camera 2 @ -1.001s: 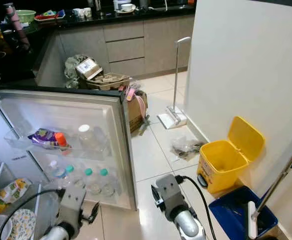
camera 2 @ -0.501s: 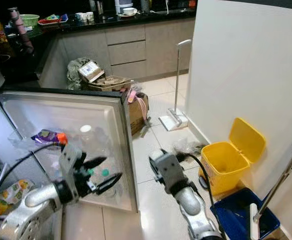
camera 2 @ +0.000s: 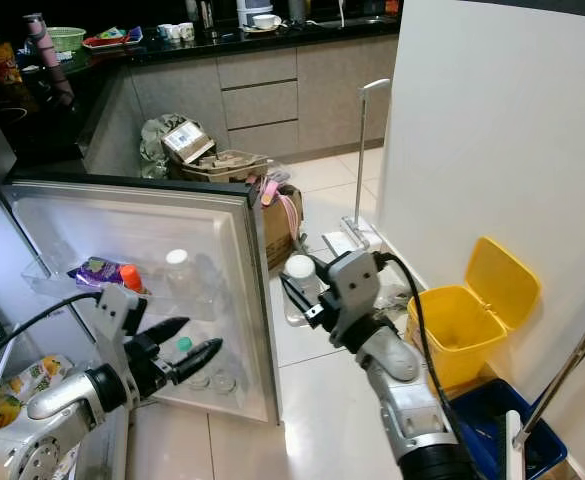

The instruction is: Restocking fridge

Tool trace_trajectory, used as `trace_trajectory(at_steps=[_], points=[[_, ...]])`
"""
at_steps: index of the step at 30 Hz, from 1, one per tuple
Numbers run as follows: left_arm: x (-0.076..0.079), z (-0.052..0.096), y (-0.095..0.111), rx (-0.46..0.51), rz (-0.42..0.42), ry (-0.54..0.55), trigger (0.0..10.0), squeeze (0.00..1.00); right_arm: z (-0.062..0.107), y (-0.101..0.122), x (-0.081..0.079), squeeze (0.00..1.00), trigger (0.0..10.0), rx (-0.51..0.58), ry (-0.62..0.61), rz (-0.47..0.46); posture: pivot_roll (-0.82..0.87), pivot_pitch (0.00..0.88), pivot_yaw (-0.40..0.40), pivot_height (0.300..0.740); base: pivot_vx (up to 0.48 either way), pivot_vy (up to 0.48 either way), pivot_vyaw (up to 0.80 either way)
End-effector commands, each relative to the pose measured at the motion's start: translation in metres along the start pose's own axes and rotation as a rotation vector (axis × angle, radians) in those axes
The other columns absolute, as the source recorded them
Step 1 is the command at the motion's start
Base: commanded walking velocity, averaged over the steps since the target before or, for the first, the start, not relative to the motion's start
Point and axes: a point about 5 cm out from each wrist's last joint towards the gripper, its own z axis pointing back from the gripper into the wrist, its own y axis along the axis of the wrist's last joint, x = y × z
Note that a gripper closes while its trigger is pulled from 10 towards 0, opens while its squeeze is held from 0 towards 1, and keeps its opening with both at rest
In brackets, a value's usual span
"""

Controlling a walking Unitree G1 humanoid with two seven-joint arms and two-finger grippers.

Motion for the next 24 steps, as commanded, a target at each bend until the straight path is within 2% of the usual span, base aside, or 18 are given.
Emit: trace_trajectory(at_steps=[1,4,5,8,10,11,13,16,19,24], points=[[0.006,-0.004,0.004,0.021,0.008,0.0,10.0,0.0,-0.002,0.012,-0.006,0.0,10.0,0.041,0.072,-0.051,-0.13,0.0,0.036,0.74,0.0,0.0,0.0],[0.019,-0.014,0.01,0.059,0.016,-0.03,10.0,0.0,0.0,0.018,-0.02,0.0,10.0,0.04,0.205,-0.14,-0.14,0.0,0.035,0.74,0.0,0.0,0.0],[0.019,-0.014,0.01,0.059,0.016,-0.03,10.0,0.0,0.0,0.018,-0.02,0.0,10.0,0.04,0.205,-0.14,-0.14,0.0,0.035,0.74,0.0,0.0,0.0],[0.038,-0.023,0.01,0.052,0.005,-0.126,10.0,0.0,-0.004,0.029,-0.033,0.0,10.0,0.075,0.311,-0.243,-0.14,0.0,0.038,0.74,0.0,0.0,0.0],[0.051,-0.028,0.013,0.056,0.011,-0.198,10.0,0.0,-0.008,0.042,-0.052,0.0,10.0,0.093,0.46,-0.273,-0.14,0.0,0.039,0.74,0.0,0.0,0.0],[0.051,-0.028,0.013,0.056,0.011,-0.198,10.0,0.0,-0.008,0.042,-0.052,0.0,10.0,0.093,0.46,-0.273,-0.14,0.0,0.039,0.74,0.0,0.0,0.0],[0.057,-0.03,0.018,0.065,0.001,-0.244,10.0,0.0,-0.007,0.049,-0.065,0.0,10.0,0.088,0.566,-0.272,-0.15,0.001,0.04,0.74,0.0,0.0,0.0],[0.057,-0.03,0.021,0.068,-0.009,-0.251,10.0,0.0,-0.006,0.051,-0.067,0.0,10.0,0.075,0.6,-0.267,-0.15,0.001,0.039,0.74,0.0,0.0,0.0],[0.043,-0.018,0.036,0.081,-0.063,-0.234,10.0,0.0,0.007,0.048,-0.067,0.0,10.0,-0.001,0.664,-0.22,-0.15,0.004,0.039,0.74,0.0,0.0,0.0],[0.037,-0.012,0.043,0.086,-0.083,-0.222,10.0,0.0,0.013,0.043,-0.063,0.0,10.0,-0.048,0.666,-0.193,-0.15,0.004,0.04,0.74,0.0,0.0,0.0]])
